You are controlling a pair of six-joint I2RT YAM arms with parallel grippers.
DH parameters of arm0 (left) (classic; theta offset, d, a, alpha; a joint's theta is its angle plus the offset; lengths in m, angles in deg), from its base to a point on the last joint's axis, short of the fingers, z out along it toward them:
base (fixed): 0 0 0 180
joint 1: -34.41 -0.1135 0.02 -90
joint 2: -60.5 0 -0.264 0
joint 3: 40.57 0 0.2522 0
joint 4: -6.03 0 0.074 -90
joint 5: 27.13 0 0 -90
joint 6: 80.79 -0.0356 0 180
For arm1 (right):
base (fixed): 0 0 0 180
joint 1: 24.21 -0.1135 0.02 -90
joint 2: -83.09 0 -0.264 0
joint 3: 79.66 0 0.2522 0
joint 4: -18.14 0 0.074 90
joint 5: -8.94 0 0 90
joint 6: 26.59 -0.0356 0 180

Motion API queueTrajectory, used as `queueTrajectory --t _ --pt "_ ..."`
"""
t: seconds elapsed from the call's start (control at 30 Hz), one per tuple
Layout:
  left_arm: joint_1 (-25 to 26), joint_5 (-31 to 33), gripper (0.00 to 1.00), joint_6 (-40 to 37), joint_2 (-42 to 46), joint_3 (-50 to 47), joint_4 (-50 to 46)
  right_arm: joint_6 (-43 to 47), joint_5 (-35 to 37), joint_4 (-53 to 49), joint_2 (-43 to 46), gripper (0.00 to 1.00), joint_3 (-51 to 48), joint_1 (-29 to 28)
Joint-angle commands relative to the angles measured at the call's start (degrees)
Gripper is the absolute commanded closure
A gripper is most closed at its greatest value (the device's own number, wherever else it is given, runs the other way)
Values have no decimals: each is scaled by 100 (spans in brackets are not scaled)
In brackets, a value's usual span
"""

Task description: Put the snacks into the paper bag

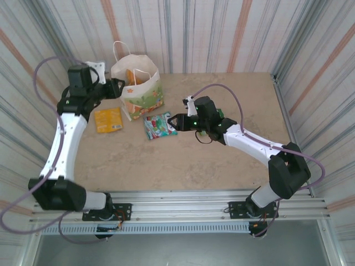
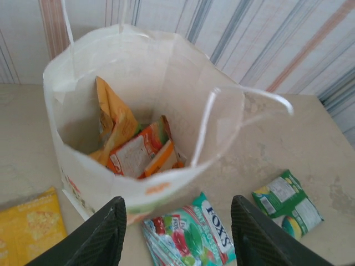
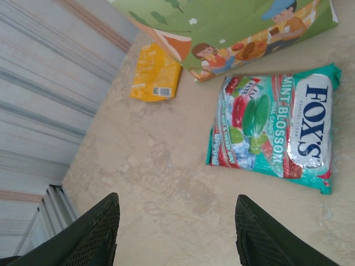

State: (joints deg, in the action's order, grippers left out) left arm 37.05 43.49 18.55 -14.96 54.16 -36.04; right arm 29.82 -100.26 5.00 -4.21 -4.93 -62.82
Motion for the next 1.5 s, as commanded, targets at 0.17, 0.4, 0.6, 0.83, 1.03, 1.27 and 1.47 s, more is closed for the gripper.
queueTrajectory --t 0.17,0.4,0.6,0.83,1.03,1.27,1.47 --pt "415 -379 46 700 1033 -2080 654 -110 216 -220 -40 43 -313 -14" --pt "1039 -207 47 1539 1332 -3625 1665 -312 446 -357 -291 43 -338 24" --pt "1536 60 47 2174 1067 -4630 2676 -489 361 -397 -571 43 -297 132" --pt "1556 -152 43 2559 551 -5112 3358 -491 285 -449 -855 43 -169 240" --pt "1603 -231 38 2745 67 -5126 3743 -542 209 -363 -1156 43 -55 263" --pt "1749 -362 37 2775 -590 -4887 4001 -526 126 -392 -1537 43 132 413" --pt "1758 -619 38 2822 -1118 -4624 4267 -392 159 -529 -1925 44 503 543"
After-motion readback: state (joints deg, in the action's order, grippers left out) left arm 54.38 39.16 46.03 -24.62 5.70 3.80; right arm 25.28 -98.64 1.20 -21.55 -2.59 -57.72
